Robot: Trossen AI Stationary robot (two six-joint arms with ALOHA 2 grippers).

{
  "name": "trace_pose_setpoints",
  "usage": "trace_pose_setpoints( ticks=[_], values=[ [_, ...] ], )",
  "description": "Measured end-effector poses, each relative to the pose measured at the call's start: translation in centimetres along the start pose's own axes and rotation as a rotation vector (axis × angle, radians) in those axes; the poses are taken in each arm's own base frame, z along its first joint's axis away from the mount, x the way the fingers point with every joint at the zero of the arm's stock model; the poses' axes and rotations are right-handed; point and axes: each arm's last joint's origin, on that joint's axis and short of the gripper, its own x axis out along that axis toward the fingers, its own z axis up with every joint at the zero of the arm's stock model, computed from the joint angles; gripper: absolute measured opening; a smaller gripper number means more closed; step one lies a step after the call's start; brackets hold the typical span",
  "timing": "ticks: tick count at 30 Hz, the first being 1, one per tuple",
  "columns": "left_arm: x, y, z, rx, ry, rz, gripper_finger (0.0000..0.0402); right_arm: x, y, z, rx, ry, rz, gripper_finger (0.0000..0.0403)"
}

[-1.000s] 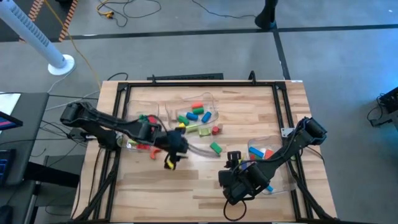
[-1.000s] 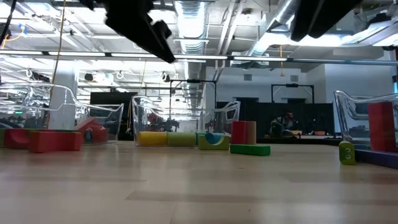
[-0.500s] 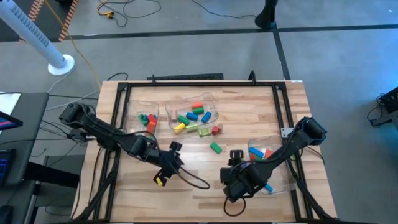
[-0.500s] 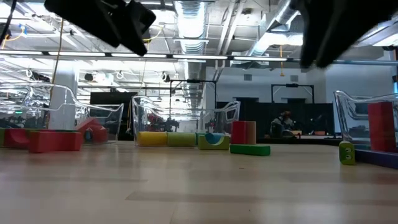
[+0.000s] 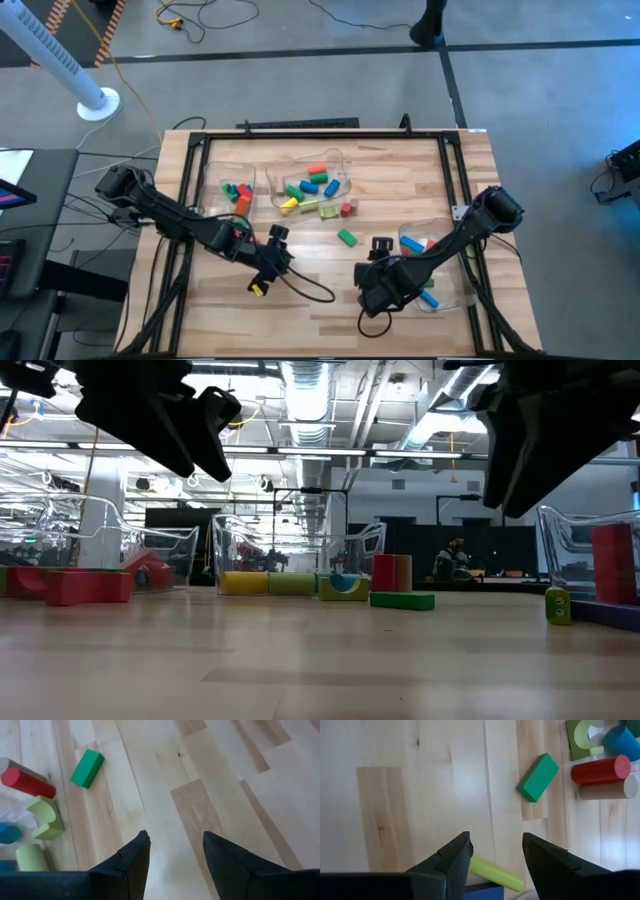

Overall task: Sort blocks by size
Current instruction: Put the light green arch block into the top transparent bin

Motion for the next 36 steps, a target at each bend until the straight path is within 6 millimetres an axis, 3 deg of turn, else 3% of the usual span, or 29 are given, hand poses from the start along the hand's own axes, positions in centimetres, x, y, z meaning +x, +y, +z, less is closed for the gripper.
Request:
trace_pose_setpoints(
  ticks=[10, 15, 23, 31, 36],
  values=[
    [0.1, 0.0, 0.3, -0.007, -0.053, 0.006, 0.0178, 0.3, -0.3, 0.1, -0.082, 0.049, 0.047, 0.0211],
    [0.6, -0.2, -0.2, -0.017, -0.079, 0.007, 0.0178, 0.2, -0.3, -0.3, -0.125, 0.118, 0.111, 0.0211],
    [1.6, -0.6, -1.7, -0.057, -0.113, 0.001, 0.0178, 0.1, -0.9, -1.3, -0.147, 0.228, 0.069, 0.0211],
    [1.6, -1.1, -1.7, -0.052, -0.133, -0.009, 0.0178, 0.6, -1.8, -0.4, -0.081, 0.182, 0.026, 0.0211],
    [1.6, -1.3, -1.7, -0.047, -0.134, -0.01, 0.0178, 1.2, -2.1, 1.3, -0.079, 0.031, 0.026, 0.0211]
  ],
)
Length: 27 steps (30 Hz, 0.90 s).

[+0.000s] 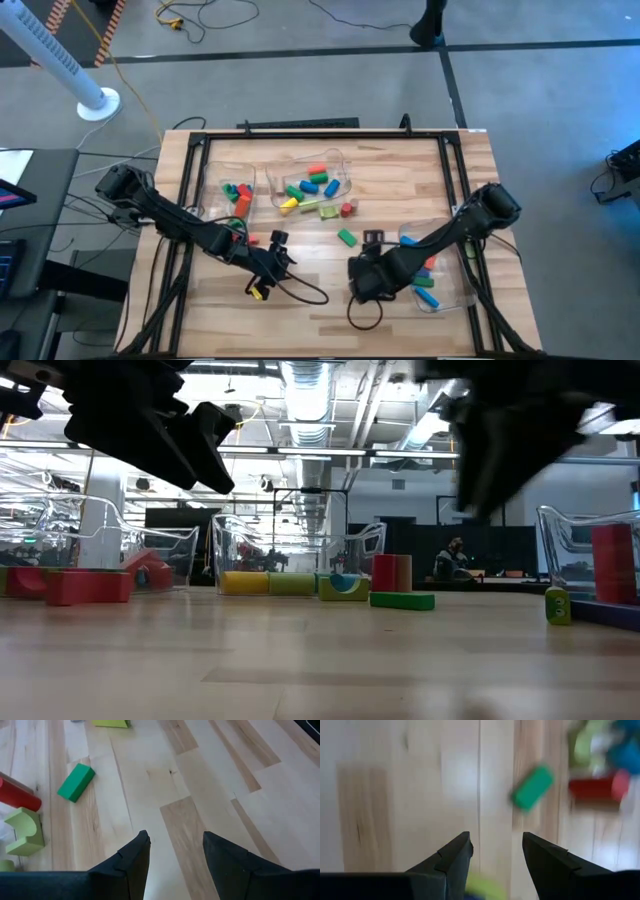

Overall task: Sort blocks by size
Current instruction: Put the light green arch block into the top transparent bin

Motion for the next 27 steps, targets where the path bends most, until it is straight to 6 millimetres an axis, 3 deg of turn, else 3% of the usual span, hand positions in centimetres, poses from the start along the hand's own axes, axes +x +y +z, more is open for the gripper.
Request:
trace_pose_setpoints(
  ticks=[8, 13, 18, 27],
  values=[
    [0.0, 0.0, 0.0, -0.012, 0.0, 0.002, 0.0179, 2.2, -2.7, 3.6, 0.039, -0.237, 0.022, 0.0211],
    [-0.1, -0.4, 0.1, -0.008, -0.01, -0.007, 0.0179, 5.8, -4.9, 3.7, 0.059, -0.25, 0.01, 0.0211],
    [-0.1, -0.5, 0.2, 0.003, -0.025, -0.01, 0.0179, 8.0, -7.3, 3.7, 0.128, -0.252, -0.019, 0.0211],
    [-0.1, -0.5, 0.5, 0.029, -0.049, -0.008, 0.0179, 9.3, -10.1, 3.7, 0.249, -0.236, -0.04, 0.0211]
  ],
)
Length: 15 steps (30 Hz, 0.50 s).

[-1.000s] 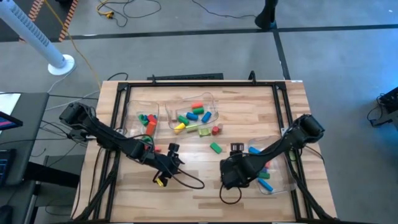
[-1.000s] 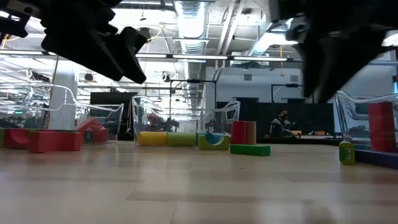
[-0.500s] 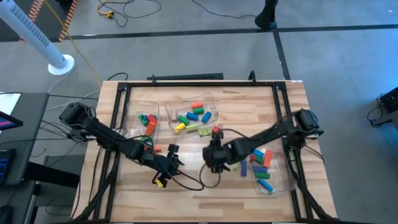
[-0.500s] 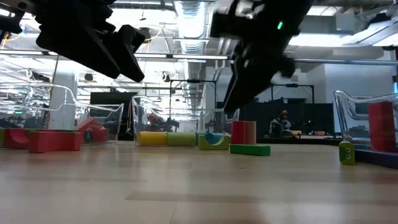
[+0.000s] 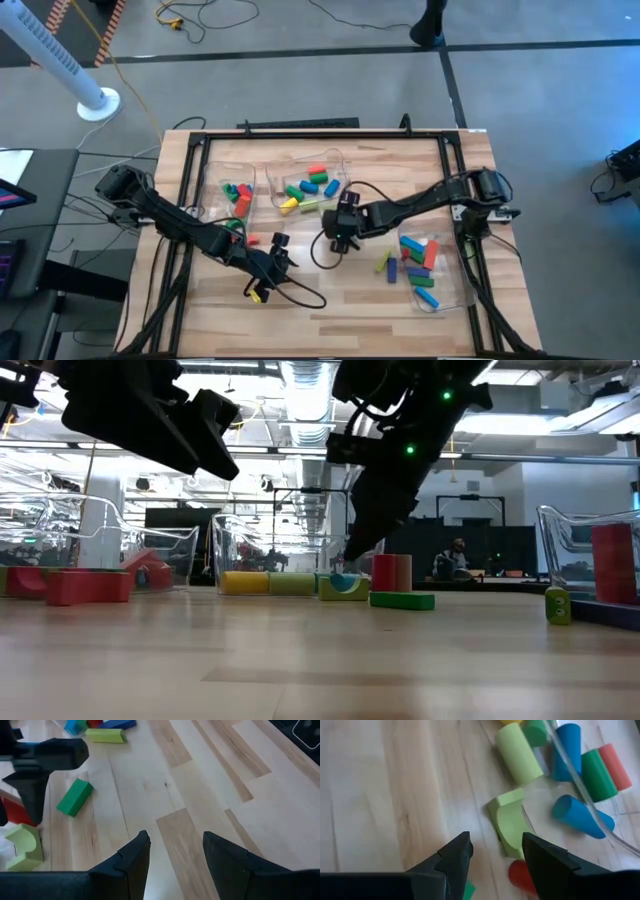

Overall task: Sort blocks by size
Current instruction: Put the light green arch block into the top transparent bin

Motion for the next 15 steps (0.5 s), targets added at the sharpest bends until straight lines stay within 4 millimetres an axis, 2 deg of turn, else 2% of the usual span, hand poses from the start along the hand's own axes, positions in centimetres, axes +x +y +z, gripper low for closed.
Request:
trace_pose_setpoints(
  ticks=[7, 15],
  values=[
    [0.0, 0.0, 0.1, 0.006, -0.007, 0.001, 0.0179, 0.9, -0.3, 0.0, 0.065, 0.006, -0.002, 0.0211],
    [0.0, 0.0, 0.1, -0.003, -0.007, -0.001, 0.0179, 3.7, 0.3, -1.4, 0.101, 0.09, -0.037, 0.0211]
  ],
)
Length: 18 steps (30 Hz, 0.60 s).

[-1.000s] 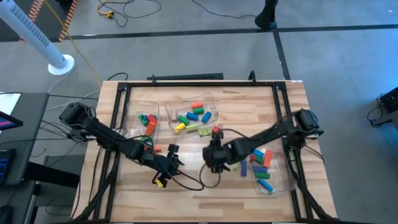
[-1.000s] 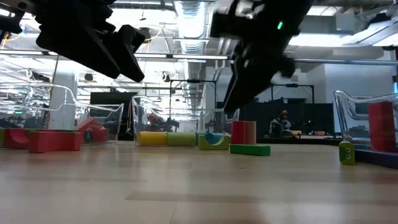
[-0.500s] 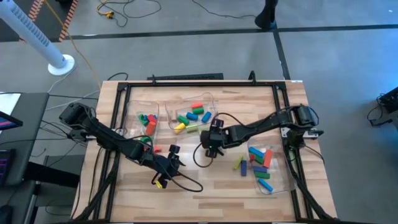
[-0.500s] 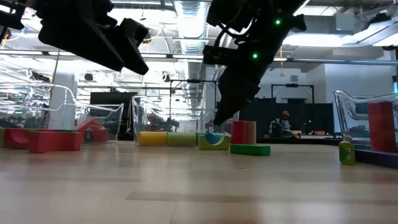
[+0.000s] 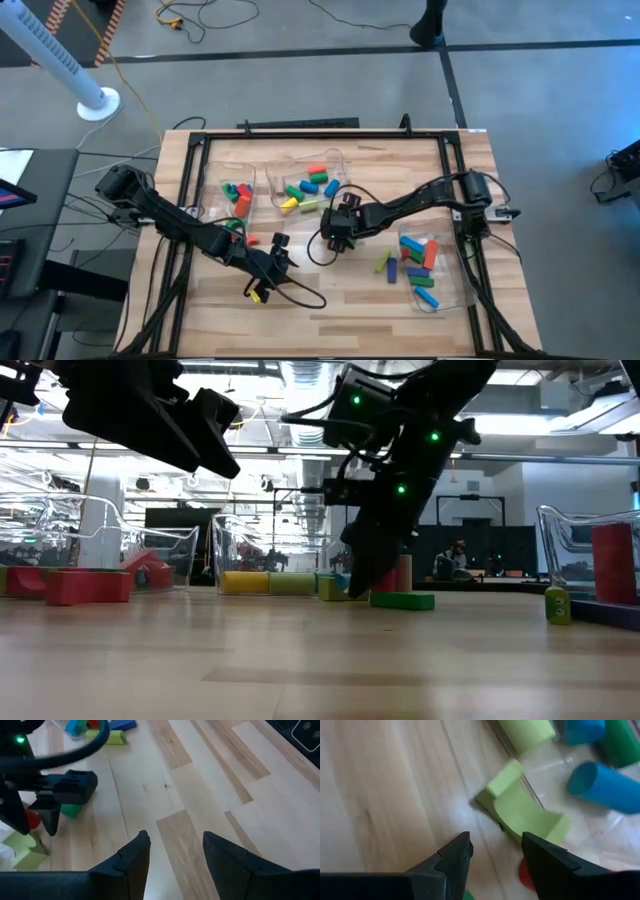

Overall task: Sort blocks by size
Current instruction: Put the light green arch block into the top transparent bin

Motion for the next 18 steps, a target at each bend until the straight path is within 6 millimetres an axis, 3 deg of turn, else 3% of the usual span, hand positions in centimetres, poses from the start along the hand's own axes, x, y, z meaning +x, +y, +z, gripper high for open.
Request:
trace_pose_setpoints(
  ticks=[8, 18],
  values=[
    [0.0, 0.0, 0.0, -0.001, 0.0, -0.001, 0.0179, 0.0, 0.3, -0.4, -0.006, 0.021, -0.031, 0.0211],
    [0.0, 0.0, 0.0, 0.008, -0.001, 0.0, 0.0179, -1.1, 2.3, -0.8, -0.092, 0.011, 0.031, 0.0211]
  ],
)
